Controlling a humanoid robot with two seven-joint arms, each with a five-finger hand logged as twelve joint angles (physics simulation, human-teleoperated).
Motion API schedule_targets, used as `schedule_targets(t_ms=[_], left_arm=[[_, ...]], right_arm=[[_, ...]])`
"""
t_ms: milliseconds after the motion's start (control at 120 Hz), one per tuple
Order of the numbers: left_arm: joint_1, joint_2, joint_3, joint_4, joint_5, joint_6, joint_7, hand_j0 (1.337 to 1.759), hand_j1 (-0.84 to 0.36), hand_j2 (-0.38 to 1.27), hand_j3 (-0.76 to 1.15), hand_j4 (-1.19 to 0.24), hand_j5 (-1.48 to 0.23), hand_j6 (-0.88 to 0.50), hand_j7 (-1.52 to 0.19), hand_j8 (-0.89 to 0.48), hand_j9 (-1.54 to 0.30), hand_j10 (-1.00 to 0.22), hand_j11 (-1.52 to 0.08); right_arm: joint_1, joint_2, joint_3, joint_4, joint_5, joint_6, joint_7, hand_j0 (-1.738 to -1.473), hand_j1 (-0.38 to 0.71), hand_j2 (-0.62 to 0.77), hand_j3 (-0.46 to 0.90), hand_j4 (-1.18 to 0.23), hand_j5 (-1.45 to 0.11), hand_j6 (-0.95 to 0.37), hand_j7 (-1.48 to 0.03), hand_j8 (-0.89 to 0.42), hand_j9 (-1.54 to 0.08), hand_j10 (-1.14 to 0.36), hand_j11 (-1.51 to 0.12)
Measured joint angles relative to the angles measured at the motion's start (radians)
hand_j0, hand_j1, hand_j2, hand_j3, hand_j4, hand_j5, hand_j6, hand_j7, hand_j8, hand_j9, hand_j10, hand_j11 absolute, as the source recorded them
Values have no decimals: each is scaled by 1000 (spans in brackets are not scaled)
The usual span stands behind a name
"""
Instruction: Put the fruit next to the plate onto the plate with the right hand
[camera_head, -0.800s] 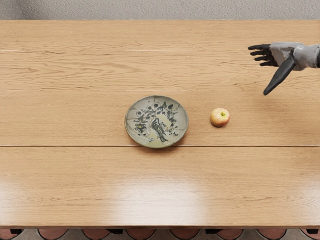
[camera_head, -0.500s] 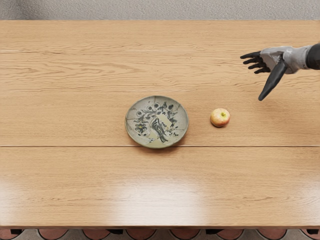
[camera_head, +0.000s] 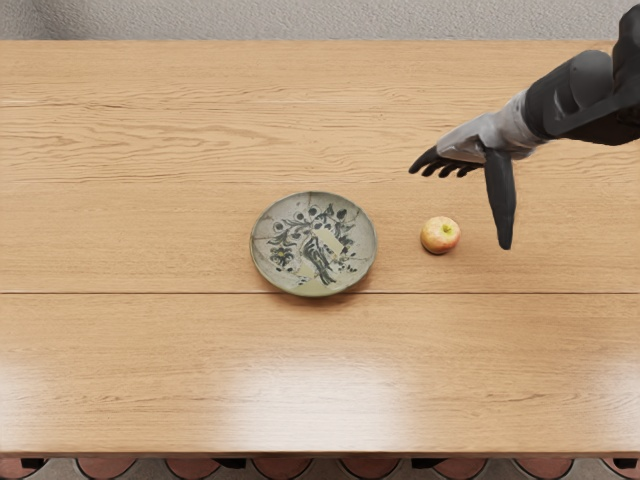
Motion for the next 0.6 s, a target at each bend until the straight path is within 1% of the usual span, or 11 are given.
schedule_targets(t_ms=[133,250,333,458,600], left_arm=[[-1,0,0,0,0,0,0,1658,349,0,0,0,0,0,0,0,0,0,0],[-1,0,0,0,0,0,0,1658,349,0,0,0,0,0,0,0,0,0,0],[-1,0,0,0,0,0,0,1658,349,0,0,0,0,0,0,0,0,0,0],[-1,0,0,0,0,0,0,1658,349,0,0,0,0,0,0,0,0,0,0],[-1,0,0,0,0,0,0,1658,349,0,0,0,0,0,0,0,0,0,0]], right_arm=[[-45,26,9,20,-95,-122,-6,-1658,-319,-5,0,-27,-33,-28,-33,-27,-33,-27,-33],[-149,35,14,27,-170,-268,-7,-1658,-319,-5,0,-27,-33,-28,-33,-28,-33,-27,-33],[-198,36,13,61,-199,-359,-7,-1658,-320,-5,0,-27,-33,-29,-33,-28,-33,-27,-33],[-257,39,13,102,-252,-463,-8,-1658,-319,-4,0,-28,-33,-29,-33,-28,-33,-27,-33],[-311,47,10,111,-338,-565,-8,-1658,-319,-4,0,-28,-34,-30,-33,-29,-33,-28,-33]])
